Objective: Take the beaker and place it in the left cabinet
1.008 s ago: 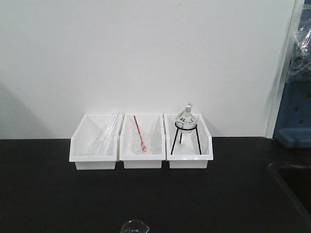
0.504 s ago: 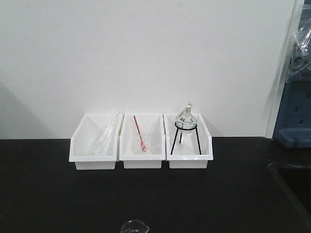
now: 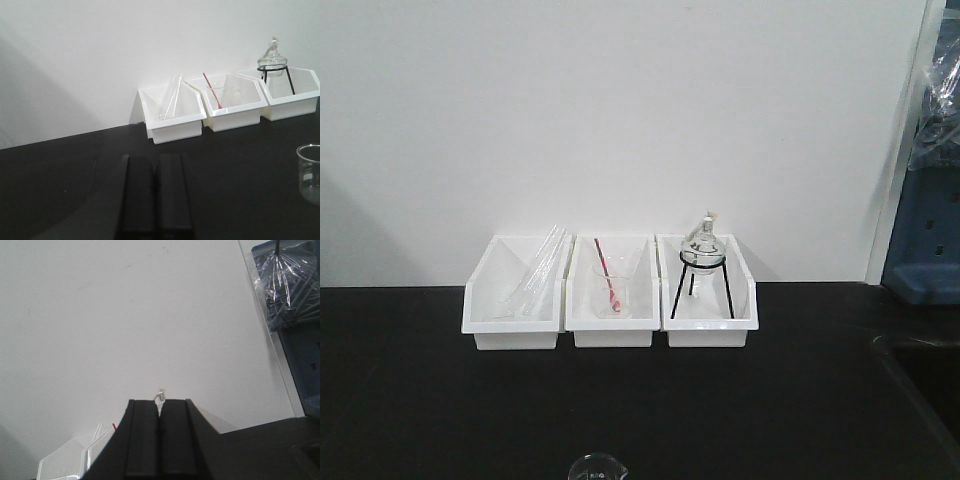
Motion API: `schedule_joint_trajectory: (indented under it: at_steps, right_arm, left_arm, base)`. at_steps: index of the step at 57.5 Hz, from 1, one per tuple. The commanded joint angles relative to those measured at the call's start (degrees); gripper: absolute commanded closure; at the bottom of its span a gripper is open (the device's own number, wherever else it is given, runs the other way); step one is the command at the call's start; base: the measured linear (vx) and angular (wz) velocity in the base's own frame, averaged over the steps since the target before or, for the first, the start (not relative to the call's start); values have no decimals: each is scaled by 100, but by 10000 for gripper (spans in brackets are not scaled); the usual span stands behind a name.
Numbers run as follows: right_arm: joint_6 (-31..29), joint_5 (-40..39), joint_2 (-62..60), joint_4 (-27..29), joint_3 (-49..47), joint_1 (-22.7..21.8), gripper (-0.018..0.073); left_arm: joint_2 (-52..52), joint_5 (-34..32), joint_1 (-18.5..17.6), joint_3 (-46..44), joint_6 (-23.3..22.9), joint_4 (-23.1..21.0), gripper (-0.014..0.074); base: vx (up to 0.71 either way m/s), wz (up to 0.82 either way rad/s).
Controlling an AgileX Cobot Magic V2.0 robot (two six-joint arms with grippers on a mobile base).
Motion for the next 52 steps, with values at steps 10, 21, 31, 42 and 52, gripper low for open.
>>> schedule_joint_trajectory:
  at_steps: [10,21,31,42,52]
  right_arm:
    - [-8,-136,41,-14,-734,-40,439]
    - [-8,-98,623,-14,-1231,-40,272]
    - [-81,135,1367,-54,-1230,-40,118]
    - [-516,122,2303,-54,-1230,-40,18]
    - [-562,-586,3409,-209,-1230,-40,16]
  left_arm:
    - [-105,-479,-3,90,-15,-18,595]
    - [-105,-479,-3,90,-15,-18,595]
    - [-105,-479,-3,90,-15,-18,595]
    - [-105,-479,-3,90,-15,-18,595]
    - [-105,-479,-3,90,-15,-18,595]
  base:
    - [0,0]
    - [0,0]
    - [0,0]
    - [0,0]
    - [0,0]
